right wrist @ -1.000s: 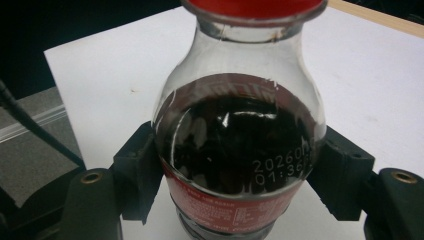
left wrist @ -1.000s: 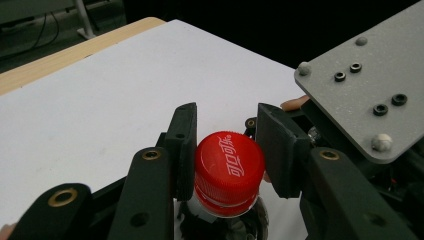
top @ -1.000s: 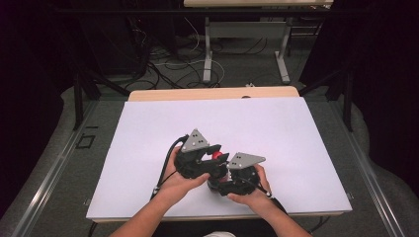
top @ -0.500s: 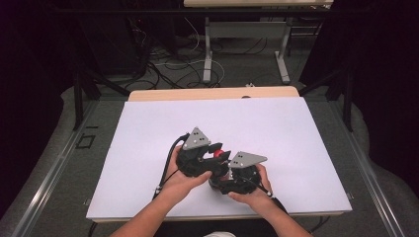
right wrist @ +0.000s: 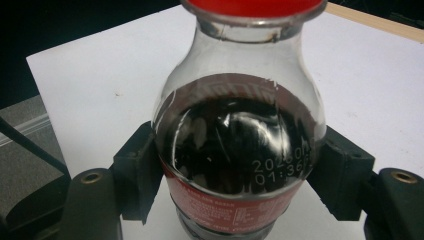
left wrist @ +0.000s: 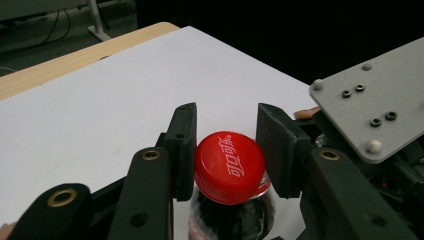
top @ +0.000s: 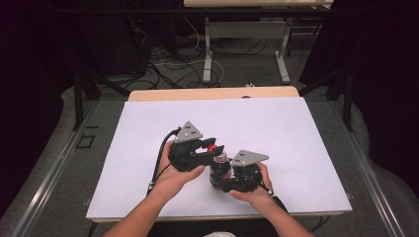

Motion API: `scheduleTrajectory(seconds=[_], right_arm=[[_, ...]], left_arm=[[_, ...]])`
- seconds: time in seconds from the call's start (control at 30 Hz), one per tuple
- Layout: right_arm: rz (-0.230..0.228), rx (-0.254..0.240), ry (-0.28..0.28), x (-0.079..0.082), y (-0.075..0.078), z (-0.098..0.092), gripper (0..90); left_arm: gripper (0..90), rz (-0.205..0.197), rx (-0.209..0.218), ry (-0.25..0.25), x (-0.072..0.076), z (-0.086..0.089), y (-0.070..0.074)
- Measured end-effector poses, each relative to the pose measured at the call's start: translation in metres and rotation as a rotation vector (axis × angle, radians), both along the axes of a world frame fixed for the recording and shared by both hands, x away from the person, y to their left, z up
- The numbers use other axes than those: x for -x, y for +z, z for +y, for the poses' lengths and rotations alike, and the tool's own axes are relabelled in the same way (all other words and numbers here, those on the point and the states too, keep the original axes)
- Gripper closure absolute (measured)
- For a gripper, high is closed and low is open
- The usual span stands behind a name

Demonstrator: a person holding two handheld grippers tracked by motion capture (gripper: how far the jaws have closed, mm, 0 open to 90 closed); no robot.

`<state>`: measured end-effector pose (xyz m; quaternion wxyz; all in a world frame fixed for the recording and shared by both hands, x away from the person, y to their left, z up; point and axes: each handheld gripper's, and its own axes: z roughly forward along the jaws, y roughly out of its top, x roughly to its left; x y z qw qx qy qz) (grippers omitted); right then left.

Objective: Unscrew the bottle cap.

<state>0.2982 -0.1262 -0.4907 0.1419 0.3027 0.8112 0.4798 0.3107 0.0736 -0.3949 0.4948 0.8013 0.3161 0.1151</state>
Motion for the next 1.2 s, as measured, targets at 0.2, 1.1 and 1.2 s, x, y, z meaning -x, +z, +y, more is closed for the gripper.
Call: scheduleTrajectory(seconds=[0.2, 1.1, 1.2], right_arm=[[-0.018, 0.002, -0.022, -0.003, 0.000, -0.004, 30.1], [-0.026, -0.002, -0.126, -0.018, 0.000, -0.026, 30.1], [-0.029, -0.004, -0.136, -0.020, -0.001, -0.026, 30.1]], left_arm=[[61.7, 0.019, -0.006, 0.046, -0.008, 0.013, -0.001], [61.7, 0.079, -0.006, 0.257, -0.024, 0.075, -0.059], [61.7, 0.086, 0.004, 0.265, -0.024, 0.080, -0.068]])
